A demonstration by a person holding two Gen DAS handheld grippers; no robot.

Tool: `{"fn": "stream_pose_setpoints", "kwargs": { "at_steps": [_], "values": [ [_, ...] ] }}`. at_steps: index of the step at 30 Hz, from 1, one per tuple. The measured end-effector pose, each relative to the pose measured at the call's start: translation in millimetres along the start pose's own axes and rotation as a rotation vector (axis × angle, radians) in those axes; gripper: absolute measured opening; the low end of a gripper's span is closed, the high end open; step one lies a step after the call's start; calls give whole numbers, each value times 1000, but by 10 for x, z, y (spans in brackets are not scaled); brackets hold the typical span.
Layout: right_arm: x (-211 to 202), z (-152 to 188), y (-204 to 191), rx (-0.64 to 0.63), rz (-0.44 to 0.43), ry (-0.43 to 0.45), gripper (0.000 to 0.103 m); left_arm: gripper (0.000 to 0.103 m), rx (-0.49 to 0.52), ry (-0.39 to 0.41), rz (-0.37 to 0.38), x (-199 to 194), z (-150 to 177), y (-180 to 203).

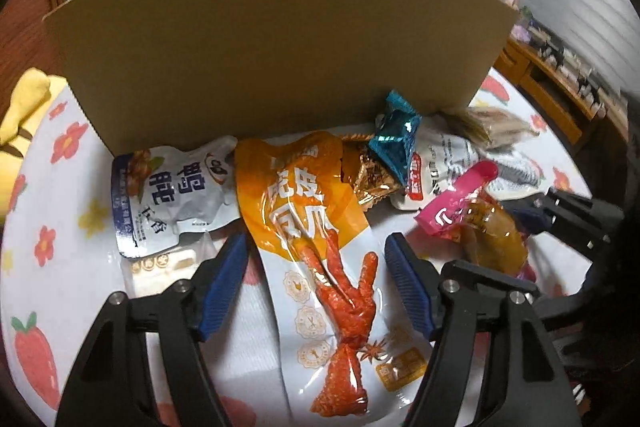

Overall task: Organize snacks
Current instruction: 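Close the left gripper on the orange chicken-feet packet, then lift the orange packet with left gripper while right gripper carries pink snack to box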

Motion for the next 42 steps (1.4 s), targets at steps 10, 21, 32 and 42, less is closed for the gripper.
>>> {"fn": "stream_pose_setpoints", "kwargs": {
  "at_steps": [10,21,32,42],
  "values": [
    [10,-4,13,11,-8,3,55,44,107,12,-71,-57,99,88],
    [7,-5,20,11,-9,2,56,44,88,54,-52,-307,181,-95],
    [10,-10,0,-9,13,-5,55,44,68,121,-22,-538,163,-108],
    [-53,-22,-75,-53,53,-4,45,44,63,170,4,-730,108,-58]
  ]
}}
Point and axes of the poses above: each gripper's, at about its wrist camera, not at the fingertips, and x roughly the way its jaws point, y to its right, z to its underside, the point moved 4 cm from there along x, roughly the way its jaws point, and after that the axes turned 13 degrees about -x, right-handed, at the moved point
